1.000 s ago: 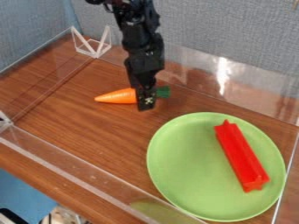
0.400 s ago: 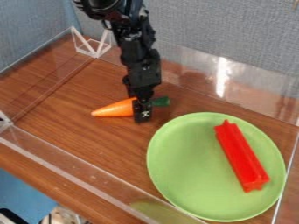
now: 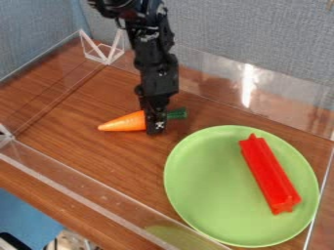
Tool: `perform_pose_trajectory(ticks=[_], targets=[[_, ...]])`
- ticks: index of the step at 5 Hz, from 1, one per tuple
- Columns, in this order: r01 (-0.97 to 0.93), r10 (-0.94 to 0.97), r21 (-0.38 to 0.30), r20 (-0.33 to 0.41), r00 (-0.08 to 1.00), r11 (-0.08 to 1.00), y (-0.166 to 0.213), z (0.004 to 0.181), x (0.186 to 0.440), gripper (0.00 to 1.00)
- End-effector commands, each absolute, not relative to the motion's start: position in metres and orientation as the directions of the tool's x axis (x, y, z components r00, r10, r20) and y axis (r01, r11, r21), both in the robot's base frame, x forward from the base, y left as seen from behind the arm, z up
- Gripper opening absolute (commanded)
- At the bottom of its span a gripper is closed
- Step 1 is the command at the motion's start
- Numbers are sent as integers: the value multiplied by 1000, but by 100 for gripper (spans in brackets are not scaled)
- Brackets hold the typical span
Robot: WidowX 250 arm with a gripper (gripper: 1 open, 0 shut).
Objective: Put the carrot on the green plate
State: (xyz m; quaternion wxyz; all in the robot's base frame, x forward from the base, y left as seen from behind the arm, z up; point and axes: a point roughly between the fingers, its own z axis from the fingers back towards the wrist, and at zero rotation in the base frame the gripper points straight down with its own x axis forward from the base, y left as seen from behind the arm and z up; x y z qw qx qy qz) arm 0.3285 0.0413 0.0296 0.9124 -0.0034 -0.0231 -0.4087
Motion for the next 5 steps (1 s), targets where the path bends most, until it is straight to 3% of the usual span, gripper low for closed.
perform_pose_trajectory(ticks=[1,2,5], targets=[[692,-694,49,60,718,720,44,45,330,0],[641,-643,43,38,765,766,41,47,322,0],[737,-738,35,-5,675,675,32,37,336,0]])
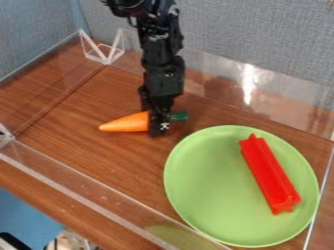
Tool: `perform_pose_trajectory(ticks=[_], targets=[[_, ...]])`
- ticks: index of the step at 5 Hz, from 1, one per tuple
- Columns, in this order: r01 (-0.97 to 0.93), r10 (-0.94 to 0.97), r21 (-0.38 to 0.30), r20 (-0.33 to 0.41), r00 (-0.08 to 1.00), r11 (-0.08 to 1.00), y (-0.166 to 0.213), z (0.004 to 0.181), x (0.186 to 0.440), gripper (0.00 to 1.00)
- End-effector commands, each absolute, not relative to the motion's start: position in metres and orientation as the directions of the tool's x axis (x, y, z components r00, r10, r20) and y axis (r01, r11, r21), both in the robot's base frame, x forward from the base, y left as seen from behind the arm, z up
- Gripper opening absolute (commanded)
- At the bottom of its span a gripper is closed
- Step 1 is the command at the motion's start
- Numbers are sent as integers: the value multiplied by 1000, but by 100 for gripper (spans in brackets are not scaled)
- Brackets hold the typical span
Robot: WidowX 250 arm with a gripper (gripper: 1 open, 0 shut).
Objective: Put the carrot on the green plate
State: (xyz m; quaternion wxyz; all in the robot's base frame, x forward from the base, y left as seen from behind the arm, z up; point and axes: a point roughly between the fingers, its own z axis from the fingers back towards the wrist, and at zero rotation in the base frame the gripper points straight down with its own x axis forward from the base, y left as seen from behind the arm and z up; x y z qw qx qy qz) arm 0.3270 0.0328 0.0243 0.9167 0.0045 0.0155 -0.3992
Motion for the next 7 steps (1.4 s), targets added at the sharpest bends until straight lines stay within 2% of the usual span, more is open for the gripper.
perform_pose_trajectory(ticks=[1,2,4,5,6,7], targets=[[729,-728,30,-19,685,684,38,46,334,0],[719,-718,27,-36,695,694,44,56,333,0],[668,-666,72,-55,744,741,44,85,316,0],[634,-631,122,-66,773,764,29,117,312,0],[597,-598,148,-43,800,788,-6,131,298,0],[602,-606,121,0,795,789,-45,121,284,0]])
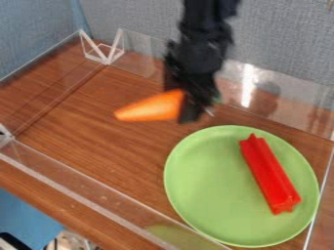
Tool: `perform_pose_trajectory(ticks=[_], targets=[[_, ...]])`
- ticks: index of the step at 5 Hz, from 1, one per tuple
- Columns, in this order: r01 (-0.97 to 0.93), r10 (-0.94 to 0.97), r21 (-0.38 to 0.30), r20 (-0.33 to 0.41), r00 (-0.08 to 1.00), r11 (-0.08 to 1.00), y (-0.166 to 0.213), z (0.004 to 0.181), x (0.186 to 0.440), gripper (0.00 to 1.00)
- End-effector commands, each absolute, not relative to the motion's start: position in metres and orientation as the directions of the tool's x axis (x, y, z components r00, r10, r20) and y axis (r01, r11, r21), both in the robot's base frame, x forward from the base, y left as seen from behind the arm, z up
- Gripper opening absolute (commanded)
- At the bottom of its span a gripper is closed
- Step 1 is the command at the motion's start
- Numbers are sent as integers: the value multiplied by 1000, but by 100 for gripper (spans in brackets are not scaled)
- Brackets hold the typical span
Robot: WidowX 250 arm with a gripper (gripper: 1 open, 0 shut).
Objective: Put the carrot on the green plate
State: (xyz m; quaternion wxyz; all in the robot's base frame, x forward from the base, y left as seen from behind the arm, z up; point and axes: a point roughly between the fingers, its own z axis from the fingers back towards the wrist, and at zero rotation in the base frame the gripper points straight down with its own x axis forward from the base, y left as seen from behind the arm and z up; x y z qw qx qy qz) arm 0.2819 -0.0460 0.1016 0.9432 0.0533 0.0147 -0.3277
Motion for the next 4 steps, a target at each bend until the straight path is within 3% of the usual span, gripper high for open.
perform_pose_trajectory(ticks=[1,2,4], targets=[[523,-526,87,25,850,848,-71,119,271,0],[442,-445,62,46,894,895,-81,117,259,0],[617,-616,16,69,785,787,-110,82,223,0]])
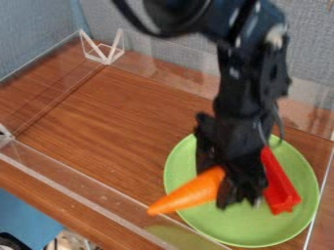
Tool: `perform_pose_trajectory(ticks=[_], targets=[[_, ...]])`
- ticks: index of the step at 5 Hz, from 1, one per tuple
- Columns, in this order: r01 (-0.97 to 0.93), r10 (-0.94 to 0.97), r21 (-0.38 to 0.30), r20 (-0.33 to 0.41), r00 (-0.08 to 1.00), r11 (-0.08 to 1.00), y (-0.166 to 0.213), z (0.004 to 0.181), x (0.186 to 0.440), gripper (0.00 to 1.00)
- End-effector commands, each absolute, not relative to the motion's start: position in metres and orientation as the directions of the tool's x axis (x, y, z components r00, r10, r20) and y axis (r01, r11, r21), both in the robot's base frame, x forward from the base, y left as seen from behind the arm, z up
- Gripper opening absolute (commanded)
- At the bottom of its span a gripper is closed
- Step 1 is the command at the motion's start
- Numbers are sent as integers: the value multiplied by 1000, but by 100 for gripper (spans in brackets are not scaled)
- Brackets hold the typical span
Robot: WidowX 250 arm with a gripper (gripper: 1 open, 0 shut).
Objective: Put the carrot on the green plate
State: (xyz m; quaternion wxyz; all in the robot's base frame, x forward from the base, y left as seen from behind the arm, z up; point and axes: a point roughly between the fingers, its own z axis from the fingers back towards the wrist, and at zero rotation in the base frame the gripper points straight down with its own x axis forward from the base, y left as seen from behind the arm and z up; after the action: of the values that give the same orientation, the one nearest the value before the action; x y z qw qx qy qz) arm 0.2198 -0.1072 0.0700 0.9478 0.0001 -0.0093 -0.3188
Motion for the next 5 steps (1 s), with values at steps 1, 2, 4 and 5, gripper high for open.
perform_pose_trajectory(ticks=[1,2,4,5], targets=[[681,-681,25,85,728,731,-109,72,227,0],[711,-711,39,88,697,702,-103,74,237,0],[732,-734,59,108,671,678,-100,64,253,0],[728,-729,65,115,674,683,-102,54,257,0]])
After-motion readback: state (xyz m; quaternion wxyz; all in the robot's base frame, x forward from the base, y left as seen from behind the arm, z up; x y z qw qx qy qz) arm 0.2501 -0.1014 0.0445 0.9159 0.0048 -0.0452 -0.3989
